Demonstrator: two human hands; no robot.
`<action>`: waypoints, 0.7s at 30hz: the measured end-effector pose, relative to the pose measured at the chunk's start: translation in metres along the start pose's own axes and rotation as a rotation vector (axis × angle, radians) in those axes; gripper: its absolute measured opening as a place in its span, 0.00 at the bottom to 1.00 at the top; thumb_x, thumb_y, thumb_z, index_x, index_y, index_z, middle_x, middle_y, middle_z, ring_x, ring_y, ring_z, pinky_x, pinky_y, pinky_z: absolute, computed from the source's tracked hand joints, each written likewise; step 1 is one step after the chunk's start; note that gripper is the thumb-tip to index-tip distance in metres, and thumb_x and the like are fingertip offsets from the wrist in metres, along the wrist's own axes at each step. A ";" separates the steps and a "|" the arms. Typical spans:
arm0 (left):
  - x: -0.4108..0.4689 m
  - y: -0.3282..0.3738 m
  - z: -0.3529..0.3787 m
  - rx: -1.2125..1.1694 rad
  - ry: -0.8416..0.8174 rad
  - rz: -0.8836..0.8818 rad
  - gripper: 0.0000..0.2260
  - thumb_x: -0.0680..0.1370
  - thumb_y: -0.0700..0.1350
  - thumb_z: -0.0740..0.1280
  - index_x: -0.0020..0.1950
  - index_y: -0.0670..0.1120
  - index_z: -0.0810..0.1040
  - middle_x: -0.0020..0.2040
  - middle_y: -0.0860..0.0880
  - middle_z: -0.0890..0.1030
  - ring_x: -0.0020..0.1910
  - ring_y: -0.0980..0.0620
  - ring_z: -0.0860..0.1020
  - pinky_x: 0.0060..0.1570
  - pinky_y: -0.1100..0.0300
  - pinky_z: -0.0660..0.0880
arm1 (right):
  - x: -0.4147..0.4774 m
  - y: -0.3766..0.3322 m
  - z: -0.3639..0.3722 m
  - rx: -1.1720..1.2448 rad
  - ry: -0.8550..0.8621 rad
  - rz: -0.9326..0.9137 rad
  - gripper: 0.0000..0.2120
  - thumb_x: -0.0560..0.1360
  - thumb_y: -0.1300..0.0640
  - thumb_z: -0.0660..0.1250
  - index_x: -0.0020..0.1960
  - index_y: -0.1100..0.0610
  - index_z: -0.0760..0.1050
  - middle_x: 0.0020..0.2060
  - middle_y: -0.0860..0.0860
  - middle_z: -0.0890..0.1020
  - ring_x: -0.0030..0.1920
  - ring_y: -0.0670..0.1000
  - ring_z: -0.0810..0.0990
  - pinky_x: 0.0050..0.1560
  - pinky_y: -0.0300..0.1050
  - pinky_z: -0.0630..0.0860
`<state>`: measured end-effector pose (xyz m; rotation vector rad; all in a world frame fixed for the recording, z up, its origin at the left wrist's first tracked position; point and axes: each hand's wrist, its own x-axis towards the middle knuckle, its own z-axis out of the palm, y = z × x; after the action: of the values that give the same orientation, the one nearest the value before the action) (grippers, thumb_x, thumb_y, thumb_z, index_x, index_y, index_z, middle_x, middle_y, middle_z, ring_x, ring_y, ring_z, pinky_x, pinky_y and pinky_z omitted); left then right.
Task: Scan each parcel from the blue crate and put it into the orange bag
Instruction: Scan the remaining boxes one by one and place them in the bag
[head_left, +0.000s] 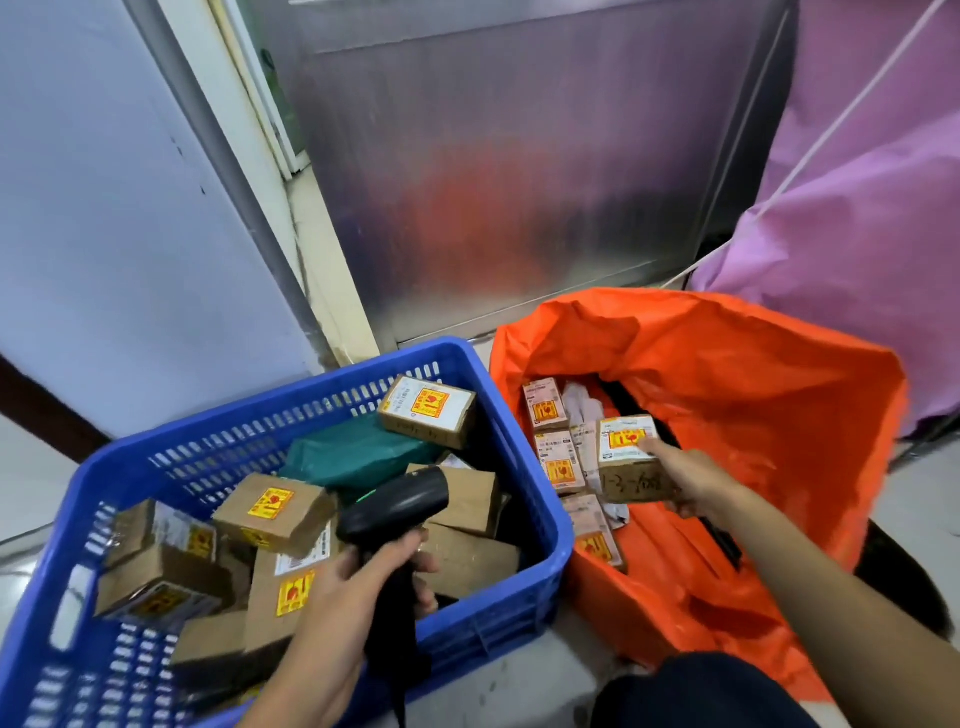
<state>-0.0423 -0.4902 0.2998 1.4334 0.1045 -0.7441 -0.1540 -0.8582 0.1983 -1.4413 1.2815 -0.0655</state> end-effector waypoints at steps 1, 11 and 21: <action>0.005 -0.006 0.013 -0.008 -0.019 -0.003 0.17 0.71 0.43 0.75 0.54 0.33 0.82 0.40 0.35 0.83 0.30 0.42 0.78 0.42 0.47 0.77 | 0.004 0.008 0.001 0.007 -0.012 0.012 0.22 0.80 0.42 0.66 0.52 0.63 0.79 0.31 0.56 0.73 0.26 0.52 0.69 0.29 0.38 0.61; 0.041 -0.049 0.076 0.135 -0.044 -0.009 0.12 0.79 0.47 0.73 0.45 0.38 0.80 0.33 0.42 0.76 0.28 0.47 0.73 0.31 0.54 0.73 | 0.041 0.055 0.035 -0.013 -0.103 0.003 0.18 0.80 0.42 0.69 0.48 0.58 0.76 0.41 0.55 0.82 0.40 0.57 0.81 0.43 0.50 0.79; 0.057 -0.063 0.109 0.190 -0.120 0.059 0.12 0.79 0.46 0.72 0.40 0.40 0.79 0.30 0.40 0.75 0.26 0.47 0.72 0.30 0.56 0.73 | 0.090 0.037 0.084 0.089 -0.150 0.009 0.09 0.84 0.56 0.65 0.60 0.60 0.77 0.41 0.51 0.82 0.37 0.49 0.82 0.26 0.37 0.77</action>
<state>-0.0703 -0.6100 0.2373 1.5602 -0.1036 -0.8064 -0.0865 -0.8559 0.0895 -1.3389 1.1492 -0.0077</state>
